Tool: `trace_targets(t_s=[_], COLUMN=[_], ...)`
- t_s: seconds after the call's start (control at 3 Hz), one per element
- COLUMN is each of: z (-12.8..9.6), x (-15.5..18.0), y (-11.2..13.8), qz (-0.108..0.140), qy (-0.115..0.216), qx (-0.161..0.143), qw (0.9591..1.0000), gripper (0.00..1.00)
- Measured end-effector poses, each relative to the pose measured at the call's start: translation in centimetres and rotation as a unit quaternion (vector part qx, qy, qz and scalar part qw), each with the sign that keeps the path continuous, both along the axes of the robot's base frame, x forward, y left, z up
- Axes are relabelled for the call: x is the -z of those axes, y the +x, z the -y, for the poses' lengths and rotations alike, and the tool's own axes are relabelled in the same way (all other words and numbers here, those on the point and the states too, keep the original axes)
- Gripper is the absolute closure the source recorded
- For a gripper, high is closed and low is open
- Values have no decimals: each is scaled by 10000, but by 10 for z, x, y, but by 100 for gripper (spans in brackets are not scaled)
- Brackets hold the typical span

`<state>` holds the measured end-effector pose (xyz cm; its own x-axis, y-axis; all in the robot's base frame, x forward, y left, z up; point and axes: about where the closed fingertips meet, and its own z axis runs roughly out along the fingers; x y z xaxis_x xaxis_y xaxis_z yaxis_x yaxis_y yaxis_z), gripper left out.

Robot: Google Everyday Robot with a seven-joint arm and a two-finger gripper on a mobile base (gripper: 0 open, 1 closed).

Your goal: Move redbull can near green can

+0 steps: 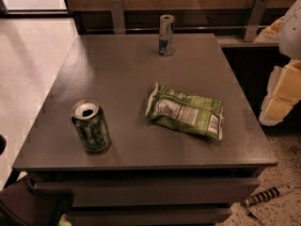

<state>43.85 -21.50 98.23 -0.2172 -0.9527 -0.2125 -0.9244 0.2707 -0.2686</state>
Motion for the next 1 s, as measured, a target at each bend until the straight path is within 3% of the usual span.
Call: trace_targets(t_s=[0.33, 0.67, 1.0], z=[0, 10, 34], x=[0, -7, -10], y=[0, 18, 50], qz=[1, 427, 1076], qy=[0, 171, 711], qx=[0, 75, 335], qw=[10000, 9989, 9911], gripper=[0, 0, 0])
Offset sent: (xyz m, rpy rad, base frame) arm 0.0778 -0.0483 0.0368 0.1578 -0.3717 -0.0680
